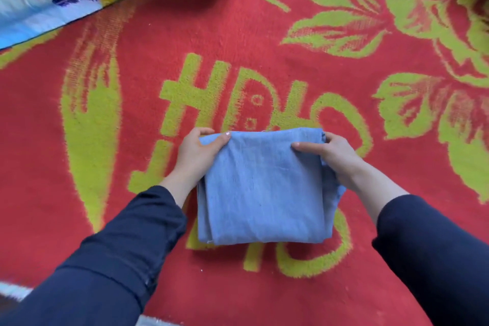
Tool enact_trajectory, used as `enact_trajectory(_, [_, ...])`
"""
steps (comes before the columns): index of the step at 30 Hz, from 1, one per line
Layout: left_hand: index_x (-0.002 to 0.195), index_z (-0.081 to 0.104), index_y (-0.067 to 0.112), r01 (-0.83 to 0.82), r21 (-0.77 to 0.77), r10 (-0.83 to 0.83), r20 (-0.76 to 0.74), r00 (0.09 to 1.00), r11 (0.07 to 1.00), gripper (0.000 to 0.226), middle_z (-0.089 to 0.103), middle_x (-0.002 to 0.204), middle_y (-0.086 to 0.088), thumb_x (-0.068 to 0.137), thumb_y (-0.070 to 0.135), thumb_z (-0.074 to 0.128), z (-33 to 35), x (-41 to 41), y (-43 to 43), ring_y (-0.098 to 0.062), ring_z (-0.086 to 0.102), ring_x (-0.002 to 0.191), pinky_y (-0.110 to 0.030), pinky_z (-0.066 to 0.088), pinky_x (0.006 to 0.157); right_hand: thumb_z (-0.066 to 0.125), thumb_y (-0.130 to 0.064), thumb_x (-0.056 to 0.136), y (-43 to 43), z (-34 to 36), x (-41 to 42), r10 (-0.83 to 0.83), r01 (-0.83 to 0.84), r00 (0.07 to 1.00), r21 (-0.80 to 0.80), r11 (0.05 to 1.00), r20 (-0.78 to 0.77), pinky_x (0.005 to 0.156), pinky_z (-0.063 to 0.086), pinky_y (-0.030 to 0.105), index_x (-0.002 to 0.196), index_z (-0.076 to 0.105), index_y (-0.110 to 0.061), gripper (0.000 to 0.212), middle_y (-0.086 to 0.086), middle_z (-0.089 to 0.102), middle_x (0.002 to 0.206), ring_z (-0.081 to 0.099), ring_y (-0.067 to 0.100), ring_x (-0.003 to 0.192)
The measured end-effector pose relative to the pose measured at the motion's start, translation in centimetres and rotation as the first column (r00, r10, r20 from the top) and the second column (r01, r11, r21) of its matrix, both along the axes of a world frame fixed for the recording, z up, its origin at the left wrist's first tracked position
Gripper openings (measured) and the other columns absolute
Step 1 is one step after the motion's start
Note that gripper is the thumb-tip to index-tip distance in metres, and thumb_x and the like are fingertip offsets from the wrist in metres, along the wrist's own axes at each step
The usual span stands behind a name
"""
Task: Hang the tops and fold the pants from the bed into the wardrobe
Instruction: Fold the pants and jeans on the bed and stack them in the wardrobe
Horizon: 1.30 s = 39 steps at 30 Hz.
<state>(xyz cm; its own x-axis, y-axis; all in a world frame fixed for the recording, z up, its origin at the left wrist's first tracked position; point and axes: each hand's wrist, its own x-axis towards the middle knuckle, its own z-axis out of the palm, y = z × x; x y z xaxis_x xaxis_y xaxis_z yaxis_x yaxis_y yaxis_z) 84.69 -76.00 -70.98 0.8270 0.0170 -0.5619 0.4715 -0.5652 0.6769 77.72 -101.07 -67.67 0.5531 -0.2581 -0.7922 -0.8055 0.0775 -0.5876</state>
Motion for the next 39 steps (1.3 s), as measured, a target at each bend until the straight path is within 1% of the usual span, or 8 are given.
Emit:
enact_trajectory(3, [0.106, 0.068, 0.019, 0.020, -0.210, -0.069, -0.225, 0.972, 0.977, 0.051, 0.069, 0.105, -0.002, 0.060, 0.031, 0.086, 0.8, 1.0, 0.9, -0.010, 0.065, 0.084, -0.019, 0.051, 0.069, 0.091, -0.026, 0.054, 0.5, 0.6, 0.7, -0.036, 0.042, 0.996, 0.076, 0.996, -0.076, 0.088, 0.054, 0.054, 0.099, 0.073, -0.006, 0.052, 0.012, 0.075, 0.093, 0.072, 0.030, 0.090])
enact_trajectory(7, [0.133, 0.053, 0.029, 0.418, -0.171, -0.450, -0.268, 0.852, 0.892, 0.077, 0.053, 0.127, -0.006, 0.065, 0.015, 0.086, 2.0, 3.2, 1.2, -0.019, 0.052, 0.117, -0.029, 0.044, 0.091, 0.089, -0.025, 0.035, 1.1, 1.6, 1.3, 0.035, -0.026, 0.990, 0.068, 0.997, -0.138, 0.088, 0.050, 0.062, 0.101, 0.072, -0.002, 0.071, 0.018, 0.074, 0.095, 0.069, 0.039, 0.094])
enact_trajectory(13, [0.150, 0.001, 0.042, 0.883, 0.233, -0.897, -0.081, 0.436, 0.408, 0.128, 0.010, 0.160, 0.010, 0.055, 0.054, 0.085, 3.7, 3.6, -1.1, -0.013, -0.003, 0.148, -0.052, 0.005, 0.117, 0.077, 0.004, 0.065, 1.1, 4.5, -0.8, 0.278, -0.287, 0.957, 0.121, 0.950, 0.083, 0.083, 0.057, 0.039, 0.098, 0.075, -0.010, 0.036, 0.016, 0.073, 0.100, 0.070, 0.026, 0.089])
enact_trajectory(18, [0.130, 0.047, 0.040, 0.916, 0.311, -0.956, -0.068, 0.286, 0.252, 0.074, 0.059, 0.125, 0.011, 0.063, 0.052, 0.078, 7.0, 0.7, -1.3, -0.016, 0.047, 0.124, -0.059, 0.003, 0.112, 0.082, -0.001, 0.063, 1.4, 7.9, -4.0, 0.482, -0.482, 0.870, -0.022, 0.876, 0.105, 0.079, 0.051, 0.033, 0.095, 0.073, -0.021, 0.039, 0.003, 0.072, 0.090, 0.065, 0.014, 0.083])
enact_trajectory(21, [0.080, 0.060, 0.020, 0.884, 0.371, -0.958, 0.069, 0.277, 0.282, 0.030, 0.055, 0.083, 0.006, 0.074, 0.048, 0.069, 8.4, -2.6, 0.0, -0.013, 0.053, 0.093, -0.049, 0.015, 0.110, 0.076, 0.000, 0.068, 3.0, 10.1, -5.4, 0.618, -0.579, 0.781, -0.274, 0.768, 0.082, 0.074, 0.050, 0.036, 0.097, 0.067, -0.025, 0.038, 0.001, 0.068, 0.087, 0.062, 0.016, 0.079])
enact_trajectory(27, [0.060, 0.042, 0.029, 0.817, 0.314, -0.875, 0.193, 0.445, 0.484, 0.033, 0.044, 0.056, 0.008, 0.081, 0.034, 0.068, 11.4, -9.8, 3.4, -0.017, 0.043, 0.061, -0.033, 0.027, 0.054, 0.065, -0.040, 0.076, 8.1, 12.7, -9.0, 0.937, -0.679, 0.232, -0.733, -0.037, -0.261, 0.079, 0.034, 0.036, 0.100, 0.059, -0.026, 0.028, -0.012, 0.050, 0.086, 0.044, 0.016, 0.095])
enact_trajectory(33, [0.073, 0.050, 0.022, 0.652, 0.378, -0.753, 0.306, 0.582, 0.657, 0.020, 0.047, 0.058, 0.004, 0.083, 0.032, 0.064, 16.0, -19.5, 7.6, -0.024, 0.049, 0.069, -0.035, 0.026, 0.055, 0.070, -0.029, 0.080, 10.0, 16.2, -16.0, 0.973, -0.576, 0.229, -0.807, 0.130, -0.007, 0.063, 0.040, 0.035, 0.081, 0.053, -0.023, 0.018, -0.010, 0.048, 0.075, 0.045, 0.017, 0.077])
enact_trajectory(39, [0.081, 0.057, 0.028, 0.414, 0.441, -0.572, 0.327, 0.752, 0.796, 0.006, 0.057, 0.074, 0.005, 0.084, 0.024, 0.060, 23.5, -34.2, 13.8, -0.022, 0.052, 0.074, -0.032, 0.032, 0.058, 0.063, -0.020, 0.080, 16.6, 22.6, -26.1, 0.998, -0.475, 0.051, -0.878, 0.058, 0.039, 0.056, 0.034, 0.033, 0.081, 0.052, -0.018, 0.011, -0.007, 0.049, 0.070, 0.046, 0.021, 0.067])
